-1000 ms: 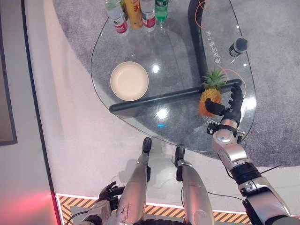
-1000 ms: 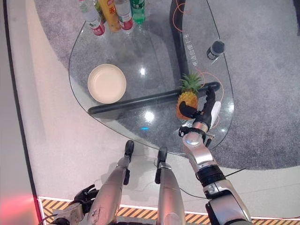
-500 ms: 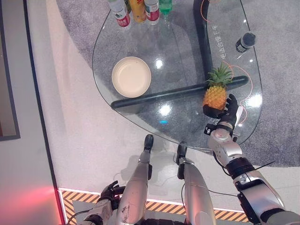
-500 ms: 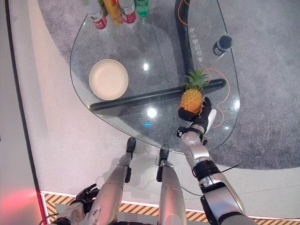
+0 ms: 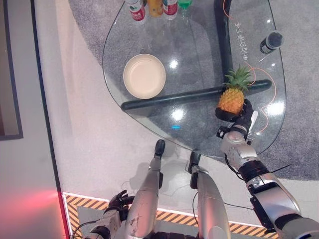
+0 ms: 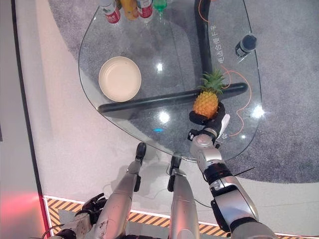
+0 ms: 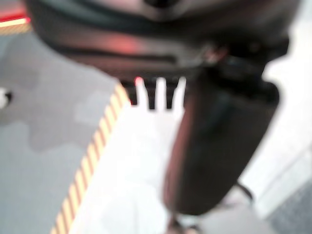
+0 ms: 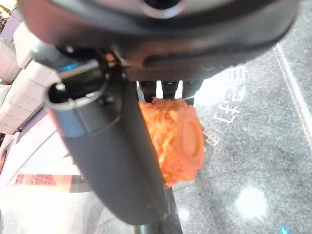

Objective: Pick up the fruit to the plate

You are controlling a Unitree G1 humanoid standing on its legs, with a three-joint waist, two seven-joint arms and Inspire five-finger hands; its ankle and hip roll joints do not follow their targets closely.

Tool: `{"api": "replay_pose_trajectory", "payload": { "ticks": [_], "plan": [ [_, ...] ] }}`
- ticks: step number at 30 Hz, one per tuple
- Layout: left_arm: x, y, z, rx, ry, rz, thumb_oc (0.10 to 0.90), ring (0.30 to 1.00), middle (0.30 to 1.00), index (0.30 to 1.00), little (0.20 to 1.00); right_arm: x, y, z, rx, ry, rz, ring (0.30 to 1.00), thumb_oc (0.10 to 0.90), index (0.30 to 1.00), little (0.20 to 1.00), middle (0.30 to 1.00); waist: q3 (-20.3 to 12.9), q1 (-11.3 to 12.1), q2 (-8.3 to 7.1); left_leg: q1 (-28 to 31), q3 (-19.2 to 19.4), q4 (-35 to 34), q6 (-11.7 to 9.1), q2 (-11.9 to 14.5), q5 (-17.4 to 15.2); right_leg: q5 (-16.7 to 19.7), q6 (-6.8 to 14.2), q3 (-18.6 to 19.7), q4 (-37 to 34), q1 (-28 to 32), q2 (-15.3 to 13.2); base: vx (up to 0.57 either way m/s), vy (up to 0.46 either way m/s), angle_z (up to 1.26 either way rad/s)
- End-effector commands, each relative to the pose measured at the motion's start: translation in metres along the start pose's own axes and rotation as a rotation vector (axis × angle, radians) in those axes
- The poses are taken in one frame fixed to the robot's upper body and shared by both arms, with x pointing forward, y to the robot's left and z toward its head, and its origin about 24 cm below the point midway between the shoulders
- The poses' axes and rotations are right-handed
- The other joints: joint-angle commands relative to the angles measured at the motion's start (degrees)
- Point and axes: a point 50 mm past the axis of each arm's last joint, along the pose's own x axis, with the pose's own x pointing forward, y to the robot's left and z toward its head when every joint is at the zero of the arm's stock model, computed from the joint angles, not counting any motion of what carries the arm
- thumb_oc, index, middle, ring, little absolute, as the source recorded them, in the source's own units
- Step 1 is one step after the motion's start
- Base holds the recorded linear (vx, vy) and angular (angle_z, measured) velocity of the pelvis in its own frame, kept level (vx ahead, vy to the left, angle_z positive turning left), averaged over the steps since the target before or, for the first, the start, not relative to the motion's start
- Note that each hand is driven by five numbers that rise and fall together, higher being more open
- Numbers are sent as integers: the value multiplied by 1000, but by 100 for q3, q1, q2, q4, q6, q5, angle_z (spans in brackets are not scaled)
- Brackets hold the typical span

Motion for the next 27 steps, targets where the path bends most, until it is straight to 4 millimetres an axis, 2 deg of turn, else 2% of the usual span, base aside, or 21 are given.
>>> {"api": "replay_pose_trajectory", "payload": {
  "ticks": [1, 2, 3, 4, 13, 21, 27],
  "plan": [
    [-4, 3, -27, -3, 94, 27, 800, 900, 900, 900, 900, 12, -13, 31, 84, -90, -36, 724, 594, 724, 694, 724, -61, 10, 81, -96, 260, 768, 319, -629, -795, 837, 86, 165, -949, 139, 240, 0, 0, 0],
    [-4, 3, -28, -1, 95, 25, 800, 900, 900, 900, 900, 13, -13, 31, 93, -83, -36, 634, 490, 634, 590, 634, -61, 23, 88, -102, 255, 771, 317, -631, -792, 834, 84, 152, -940, 130, 237, 0, 0, 0],
    [-4, 3, -28, -1, 96, 24, 800, 900, 900, 900, 900, 14, -13, 32, 98, -81, -36, 599, 449, 599, 549, 599, -61, 32, 94, -105, 251, 774, 316, -632, -794, 831, 84, 145, -936, 127, 236, 0, 0, 0],
    [-4, 4, -29, 0, 98, 24, 800, 900, 900, 900, 900, 15, -13, 32, 96, -78, -35, 300, 100, 300, 200, 300, -61, 44, 103, -88, 246, 785, 315, -632, -817, 810, 85, 140, -920, 141, 240, 0, 0, 0],
    [-4, 0, -25, -6, 86, 7, 800, 900, 900, 900, 900, 21, -14, 33, 71, -36, -38, 300, 100, 300, 200, 300, -61, 78, 132, -132, 222, 790, 323, -647, -791, 822, 83, 128, -879, 69, 239, 0, 0, 0],
    [-4, 3, -21, -35, 39, 0, 800, 900, 900, 900, 900, 25, -21, 24, 51, 17, -21, 300, 100, 300, 200, 300, -61, 108, 150, -61, 201, 793, 336, -646, -818, 781, 79, 109, -851, 132, 240, 1, -2, 3],
    [-5, 0, -3, -96, -61, 10, 800, 900, 900, 900, 900, 19, -15, 25, 109, -8, 24, 300, 100, 300, 200, 300, -61, 77, 140, 42, 200, 780, 327, -638, -831, 764, 81, 120, -849, 225, 255, 0, -8, 2]
  ]
}}
